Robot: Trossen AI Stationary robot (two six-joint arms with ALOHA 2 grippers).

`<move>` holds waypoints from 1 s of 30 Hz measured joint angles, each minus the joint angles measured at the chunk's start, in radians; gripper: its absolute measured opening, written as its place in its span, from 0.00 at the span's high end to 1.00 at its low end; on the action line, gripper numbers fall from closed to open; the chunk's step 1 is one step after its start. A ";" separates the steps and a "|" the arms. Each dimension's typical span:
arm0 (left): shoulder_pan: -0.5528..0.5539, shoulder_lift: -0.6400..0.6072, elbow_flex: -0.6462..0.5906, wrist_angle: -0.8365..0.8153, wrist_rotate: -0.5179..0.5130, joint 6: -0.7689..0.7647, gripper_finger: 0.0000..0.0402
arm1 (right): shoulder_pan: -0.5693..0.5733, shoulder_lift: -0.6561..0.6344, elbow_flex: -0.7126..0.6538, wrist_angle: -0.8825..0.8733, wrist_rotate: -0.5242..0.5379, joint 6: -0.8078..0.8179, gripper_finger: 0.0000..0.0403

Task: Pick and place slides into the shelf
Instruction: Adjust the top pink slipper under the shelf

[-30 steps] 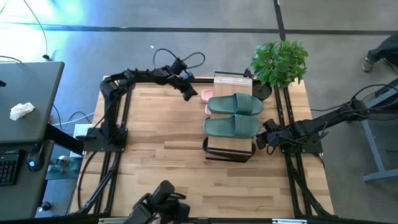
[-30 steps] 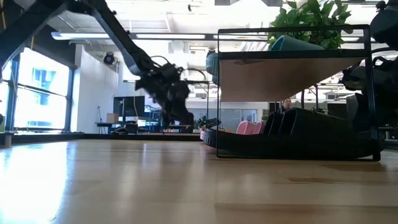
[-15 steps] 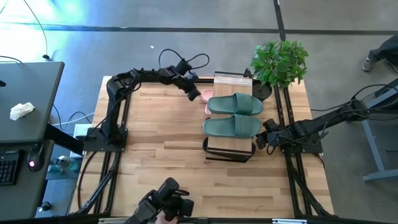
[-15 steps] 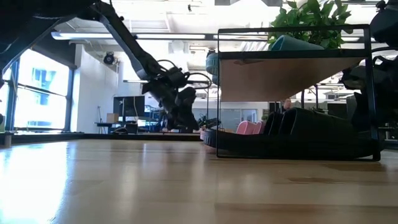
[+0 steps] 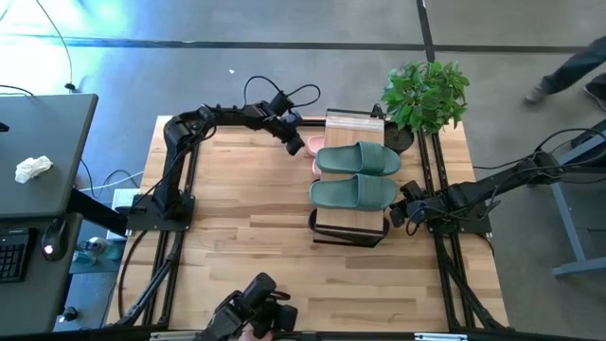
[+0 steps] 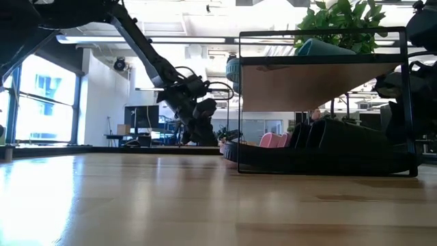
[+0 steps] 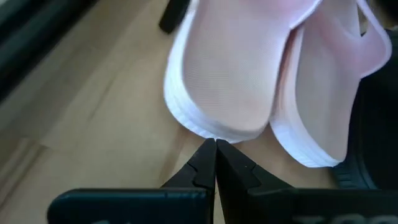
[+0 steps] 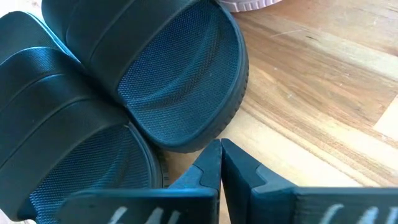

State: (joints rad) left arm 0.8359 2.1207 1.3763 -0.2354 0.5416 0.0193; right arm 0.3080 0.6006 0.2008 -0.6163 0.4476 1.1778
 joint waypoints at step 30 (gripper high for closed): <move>-0.032 0.091 0.209 -0.208 -0.023 0.156 1.00 | 0.000 0.000 0.000 0.000 0.012 -0.033 1.00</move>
State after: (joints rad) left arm 0.8040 2.2120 1.5848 -0.4435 0.5183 0.1753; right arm 0.3080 0.6010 0.2008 -0.6163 0.4595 1.1450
